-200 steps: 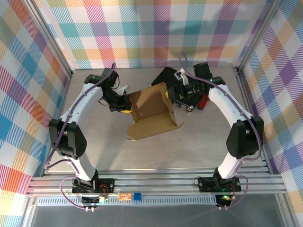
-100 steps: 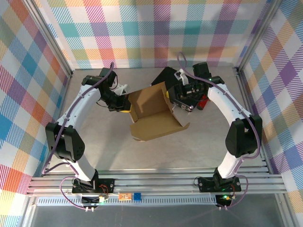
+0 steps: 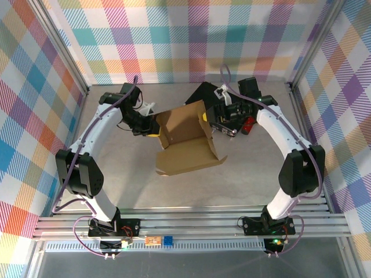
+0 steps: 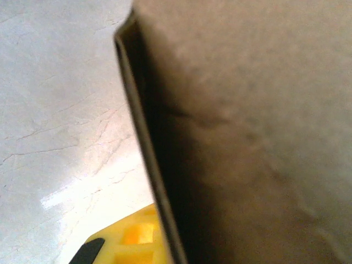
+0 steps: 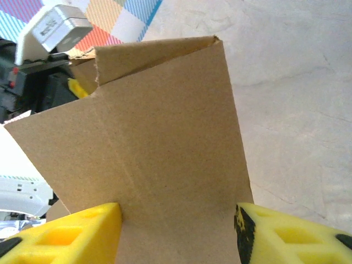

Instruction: Fold the paper box

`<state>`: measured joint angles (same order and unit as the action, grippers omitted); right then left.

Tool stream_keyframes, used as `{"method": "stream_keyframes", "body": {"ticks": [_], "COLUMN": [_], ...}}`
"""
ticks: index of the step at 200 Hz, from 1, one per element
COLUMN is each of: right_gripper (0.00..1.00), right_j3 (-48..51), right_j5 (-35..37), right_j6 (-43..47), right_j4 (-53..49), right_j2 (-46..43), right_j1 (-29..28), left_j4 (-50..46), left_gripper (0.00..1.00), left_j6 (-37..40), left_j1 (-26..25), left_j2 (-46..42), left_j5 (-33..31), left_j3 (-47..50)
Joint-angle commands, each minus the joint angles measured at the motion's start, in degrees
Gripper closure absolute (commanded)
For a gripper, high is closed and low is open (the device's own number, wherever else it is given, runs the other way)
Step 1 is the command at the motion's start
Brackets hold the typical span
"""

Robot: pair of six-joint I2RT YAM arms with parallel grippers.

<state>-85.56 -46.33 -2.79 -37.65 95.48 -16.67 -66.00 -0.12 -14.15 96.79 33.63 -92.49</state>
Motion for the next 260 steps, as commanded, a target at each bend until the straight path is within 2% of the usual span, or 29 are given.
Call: {"method": "stream_keyframes", "body": {"ticks": [1, 33, 108, 146, 183, 227, 260], "right_gripper": [0.42, 0.42, 0.39, 0.38, 0.37, 0.24, 0.22], "right_j3": [2.4, 4.1, 6.8, 7.4, 6.6, 5.5, 4.7], "right_j5": [-4.5, -7.5, -9.1, -7.1, -1.9, 0.3, 3.2], "right_j6": [-0.7, -1.7, -1.7, -0.4, 1.4, 1.8, 2.9], "right_j4": [-0.1, 0.3, 0.0, -0.6, -1.2, -1.5, -2.2], "right_j2": [-2.3, -3.9, -7.6, -8.2, -8.6, -9.1, -8.8], "right_j1": [0.1, 0.8, 0.8, 0.6, -1.2, -1.5, -2.8], "left_j4": [1.9, 1.8, 1.6, 1.9, 2.0, 1.8, 1.6], "left_gripper": [1.0, 1.0, 1.0, 1.0, 1.0, 1.0, 1.0], "left_j6": [2.2, 3.4, 6.0, 6.0, 5.9, 6.0, 6.1], "left_j1": [-0.3, 0.8, 3.0, 3.2, 3.2, 3.2, 3.2], "left_j2": [0.0, 0.1, 2.1, 3.5, 4.3, 3.8, 3.5], "left_j5": [7.9, 9.6, 13.4, 15.1, 15.2, 14.9, 14.8], "left_j3": [-1.8, -1.8, -2.2, -3.3, -4.1, -3.8, -3.7]}}
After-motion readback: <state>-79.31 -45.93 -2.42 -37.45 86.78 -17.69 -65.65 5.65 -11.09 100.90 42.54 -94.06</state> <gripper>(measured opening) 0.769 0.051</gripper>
